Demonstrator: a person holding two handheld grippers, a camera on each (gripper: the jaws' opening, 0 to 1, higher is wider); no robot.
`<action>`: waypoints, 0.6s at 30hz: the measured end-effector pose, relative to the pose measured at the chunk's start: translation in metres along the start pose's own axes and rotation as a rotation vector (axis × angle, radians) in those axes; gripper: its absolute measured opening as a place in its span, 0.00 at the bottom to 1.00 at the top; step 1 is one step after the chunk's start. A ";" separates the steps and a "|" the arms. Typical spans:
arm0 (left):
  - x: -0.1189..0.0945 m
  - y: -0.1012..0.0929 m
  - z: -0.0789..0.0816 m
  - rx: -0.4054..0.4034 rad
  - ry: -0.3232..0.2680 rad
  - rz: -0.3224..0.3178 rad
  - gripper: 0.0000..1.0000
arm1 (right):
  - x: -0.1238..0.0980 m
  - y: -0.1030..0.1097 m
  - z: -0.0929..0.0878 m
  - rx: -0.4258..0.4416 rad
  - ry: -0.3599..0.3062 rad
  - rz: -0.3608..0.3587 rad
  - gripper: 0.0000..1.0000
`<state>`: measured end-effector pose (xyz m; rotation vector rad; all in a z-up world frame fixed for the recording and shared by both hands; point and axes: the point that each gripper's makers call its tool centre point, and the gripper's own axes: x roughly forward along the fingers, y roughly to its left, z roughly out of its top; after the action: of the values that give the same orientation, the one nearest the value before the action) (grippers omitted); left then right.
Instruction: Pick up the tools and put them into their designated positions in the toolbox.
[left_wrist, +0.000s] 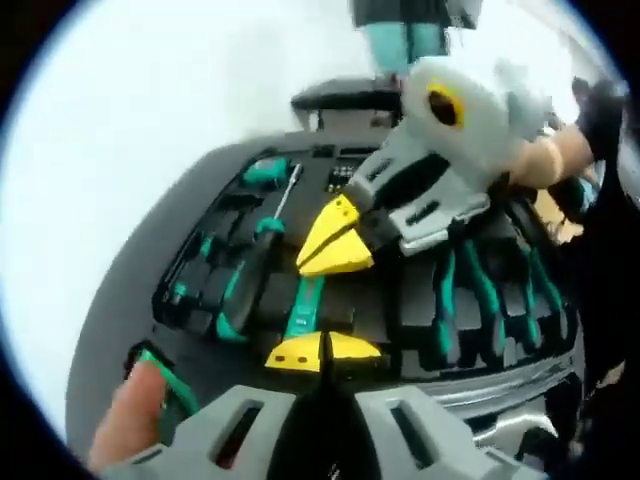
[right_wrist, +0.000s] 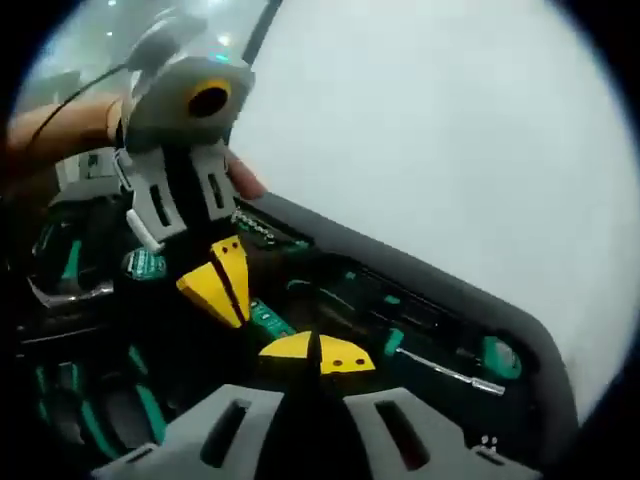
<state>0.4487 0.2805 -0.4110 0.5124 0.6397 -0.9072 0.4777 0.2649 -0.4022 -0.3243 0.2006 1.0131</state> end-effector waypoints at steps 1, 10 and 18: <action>0.000 -0.004 -0.002 0.002 -0.005 0.008 0.00 | 0.000 -0.001 0.001 0.029 -0.017 0.007 0.00; -0.111 0.002 0.059 -0.186 -0.386 0.220 0.00 | -0.059 -0.072 0.043 0.280 -0.218 -0.119 0.04; -0.287 -0.034 0.008 -0.259 -0.711 0.755 0.03 | -0.247 -0.150 -0.002 -0.009 -0.408 -0.658 0.05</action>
<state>0.2907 0.4164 -0.2104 0.1401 -0.1061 -0.2339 0.4781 -0.0056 -0.3011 -0.1640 -0.2705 0.4100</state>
